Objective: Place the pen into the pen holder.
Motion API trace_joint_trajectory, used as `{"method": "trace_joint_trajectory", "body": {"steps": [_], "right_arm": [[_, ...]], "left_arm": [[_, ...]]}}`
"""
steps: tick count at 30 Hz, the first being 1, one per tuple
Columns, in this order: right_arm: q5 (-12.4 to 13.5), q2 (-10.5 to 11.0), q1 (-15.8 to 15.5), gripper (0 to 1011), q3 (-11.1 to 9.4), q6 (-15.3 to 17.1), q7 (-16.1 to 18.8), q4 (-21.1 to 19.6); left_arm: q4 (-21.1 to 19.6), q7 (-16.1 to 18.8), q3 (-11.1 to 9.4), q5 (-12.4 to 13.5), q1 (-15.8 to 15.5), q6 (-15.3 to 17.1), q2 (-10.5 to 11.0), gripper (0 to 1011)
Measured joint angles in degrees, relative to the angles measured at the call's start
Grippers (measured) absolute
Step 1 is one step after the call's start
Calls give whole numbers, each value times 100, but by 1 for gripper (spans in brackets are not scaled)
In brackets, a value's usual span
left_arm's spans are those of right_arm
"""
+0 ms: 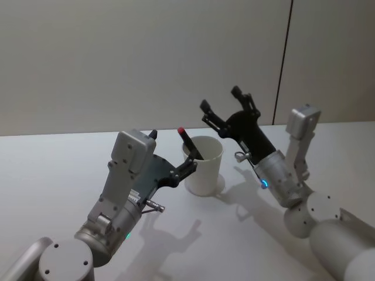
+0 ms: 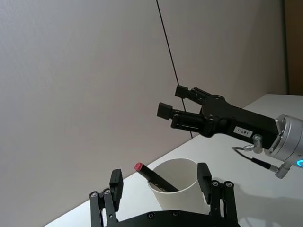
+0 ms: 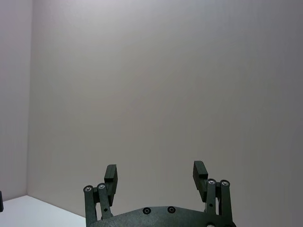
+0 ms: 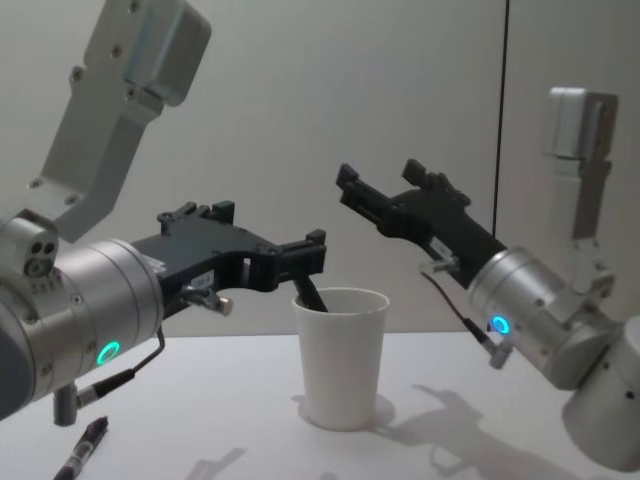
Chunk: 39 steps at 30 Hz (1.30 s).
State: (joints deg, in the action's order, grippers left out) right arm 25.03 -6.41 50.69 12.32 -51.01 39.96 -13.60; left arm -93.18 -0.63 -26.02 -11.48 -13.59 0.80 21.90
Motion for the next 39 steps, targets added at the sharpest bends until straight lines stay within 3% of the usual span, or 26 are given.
{"method": "trace_joint_trajectory", "body": {"steps": [1, 5, 10, 14, 20, 22, 23, 24, 30, 39], "right_arm": [[-88, 82, -251, 1001, 10, 271, -141, -482], [-227, 223, -682, 1002, 19, 777, -381, -1306], [-436, 507, -1500, 1001, 15, 1661, -751, -2845], [-514, 634, -1837, 1001, -2, 2064, -904, -3480], [-642, 915, -2520, 1001, -52, 2838, -1170, -4752], [-659, 942, -2582, 1001, -56, 2933, -1202, -4869], [-689, 1020, -2762, 1001, -74, 3142, -1276, -5198], [-689, 1020, -2762, 1001, -74, 3142, -1276, -5198], [-752, 1265, -3289, 1001, -137, 3715, -1483, -6109], [-762, 1518, -3799, 1001, -210, 4241, -1698, -6901]], "left_arm": [[0, 0, 0, 0, 0, 0, 0, 1000], [0, 0, 0, 0, 0, 0, 0, 1000], [0, 0, 0, 0, 0, 0, 0, 1000], [0, 0, 0, 0, 0, 0, 0, 1000], [0, 0, 0, 0, 0, 0, 0, 1000], [0, 0, 0, 0, 0, 0, 0, 1000], [0, 0, 0, 0, 0, 0, 0, 1000], [0, 0, 0, 0, 0, 0, 0, 1000], [0, 0, 0, 0, 0, 0, 0, 1000], [0, 0, 0, 0, 0, 0, 0, 1000]]}}
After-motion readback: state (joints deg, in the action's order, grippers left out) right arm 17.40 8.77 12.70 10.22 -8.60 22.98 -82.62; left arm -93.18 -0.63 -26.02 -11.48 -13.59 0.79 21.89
